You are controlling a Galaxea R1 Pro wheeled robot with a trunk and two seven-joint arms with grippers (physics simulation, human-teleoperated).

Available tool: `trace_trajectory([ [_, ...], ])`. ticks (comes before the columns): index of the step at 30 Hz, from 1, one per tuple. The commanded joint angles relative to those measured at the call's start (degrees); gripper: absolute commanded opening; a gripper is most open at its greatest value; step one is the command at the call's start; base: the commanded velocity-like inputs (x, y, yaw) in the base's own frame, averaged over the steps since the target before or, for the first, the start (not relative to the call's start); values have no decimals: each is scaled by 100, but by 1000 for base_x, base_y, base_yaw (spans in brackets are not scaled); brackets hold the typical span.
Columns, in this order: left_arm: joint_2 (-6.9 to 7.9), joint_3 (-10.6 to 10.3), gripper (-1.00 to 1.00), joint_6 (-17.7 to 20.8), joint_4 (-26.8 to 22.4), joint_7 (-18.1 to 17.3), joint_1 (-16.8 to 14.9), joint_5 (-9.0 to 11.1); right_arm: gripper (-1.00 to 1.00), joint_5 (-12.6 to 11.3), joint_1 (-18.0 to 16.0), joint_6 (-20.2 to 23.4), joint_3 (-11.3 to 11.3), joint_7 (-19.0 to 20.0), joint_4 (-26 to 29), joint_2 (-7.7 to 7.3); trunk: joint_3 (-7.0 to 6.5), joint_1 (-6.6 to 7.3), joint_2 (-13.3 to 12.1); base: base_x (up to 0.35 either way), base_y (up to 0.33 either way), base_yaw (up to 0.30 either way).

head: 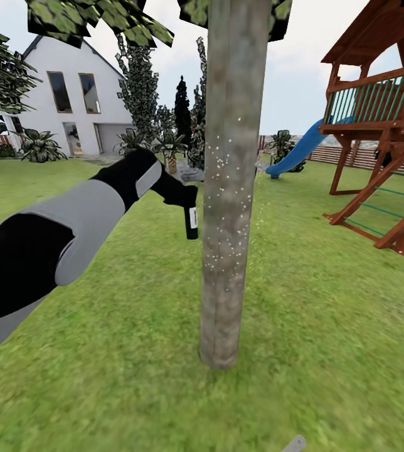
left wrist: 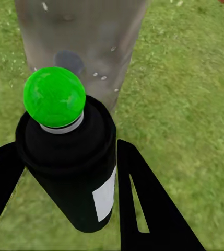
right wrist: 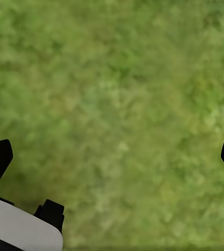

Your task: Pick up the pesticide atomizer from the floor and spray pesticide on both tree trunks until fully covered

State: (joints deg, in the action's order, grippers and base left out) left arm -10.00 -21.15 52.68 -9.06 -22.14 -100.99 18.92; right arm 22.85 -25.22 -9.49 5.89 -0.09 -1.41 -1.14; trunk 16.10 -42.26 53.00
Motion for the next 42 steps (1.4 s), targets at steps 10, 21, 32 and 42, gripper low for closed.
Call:
trace_trajectory([
  [10, 0, 8, -100, -1045, 714, -43, 240, -21, 100, 0, 0, 0, 0, 0, 0, 0, 0, 0, 0, 0, 0, 0],
  [21, 0, 17, -100, -1541, 722, -77, 921, -20, 100, 0, 0, 0, 0, 0, 0, 0, 0, 0, 0, 0, 0, 0],
  [32, 0, 40, -100, -2042, 730, -71, 1675, -29, 100, 0, 0, 0, 0, 0, 0, 6, 0, 0, 0, 0, 0, 0],
  [42, 0, 49, -100, -3091, 730, -54, 2384, -29, 100, 0, 0, 0, 0, 0, 0, 2, 0, 0, 0, 0, 0, 0],
])
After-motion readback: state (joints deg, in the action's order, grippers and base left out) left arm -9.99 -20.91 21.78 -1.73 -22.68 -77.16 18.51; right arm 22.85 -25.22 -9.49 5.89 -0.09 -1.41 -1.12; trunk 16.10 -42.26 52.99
